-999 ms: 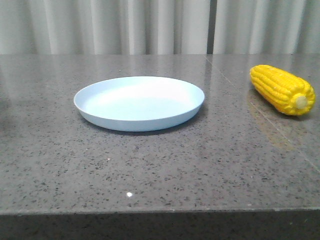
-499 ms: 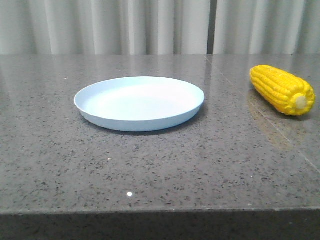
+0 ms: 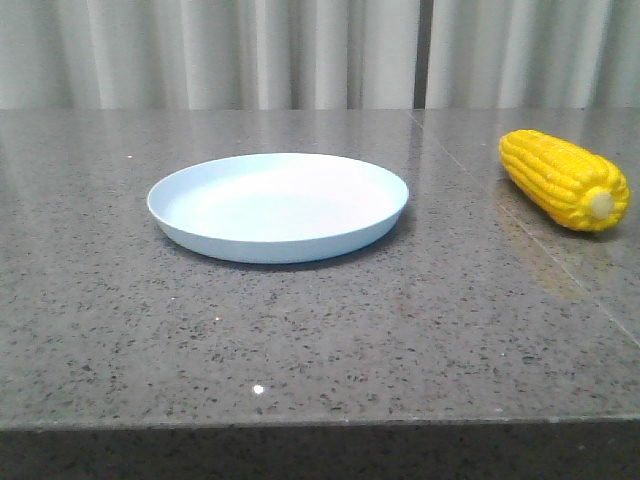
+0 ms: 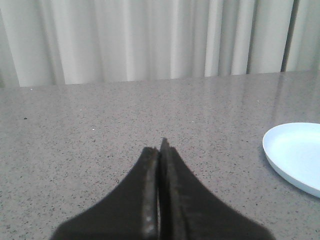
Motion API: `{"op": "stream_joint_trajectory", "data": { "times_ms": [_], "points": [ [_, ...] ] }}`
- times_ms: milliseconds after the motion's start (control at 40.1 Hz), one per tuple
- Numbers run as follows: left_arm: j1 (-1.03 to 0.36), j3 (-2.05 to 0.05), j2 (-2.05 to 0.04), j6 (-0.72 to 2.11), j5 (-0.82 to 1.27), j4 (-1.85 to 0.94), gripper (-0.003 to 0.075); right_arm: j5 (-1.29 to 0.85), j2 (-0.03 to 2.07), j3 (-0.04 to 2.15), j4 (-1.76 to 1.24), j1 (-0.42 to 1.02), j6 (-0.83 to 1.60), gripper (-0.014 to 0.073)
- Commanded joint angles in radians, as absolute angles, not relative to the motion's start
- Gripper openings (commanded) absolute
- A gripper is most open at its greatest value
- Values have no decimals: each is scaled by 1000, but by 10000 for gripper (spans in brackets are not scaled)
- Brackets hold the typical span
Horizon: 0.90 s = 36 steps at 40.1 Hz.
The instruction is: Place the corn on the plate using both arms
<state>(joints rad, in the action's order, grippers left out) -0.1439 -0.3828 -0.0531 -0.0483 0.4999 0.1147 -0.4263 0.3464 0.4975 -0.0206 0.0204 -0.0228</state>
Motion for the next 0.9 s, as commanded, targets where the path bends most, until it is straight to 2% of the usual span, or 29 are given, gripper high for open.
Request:
{"op": "stream_joint_trajectory", "data": {
  "times_ms": [0,325,649,874],
  "points": [
    [-150,-394,-67,-51,413,117,-20,-333,361,528,-12,18,-15,591],
    [-150,-382,-67,-51,404,117,-20,-263,415,555,-19,18,-15,591],
    [-150,-382,-67,-51,398,117,-20,-347,811,785,-91,26,-15,591],
    [-150,-382,-68,-51,387,117,-20,-410,1072,928,-148,123,-15,591]
  ]
}}
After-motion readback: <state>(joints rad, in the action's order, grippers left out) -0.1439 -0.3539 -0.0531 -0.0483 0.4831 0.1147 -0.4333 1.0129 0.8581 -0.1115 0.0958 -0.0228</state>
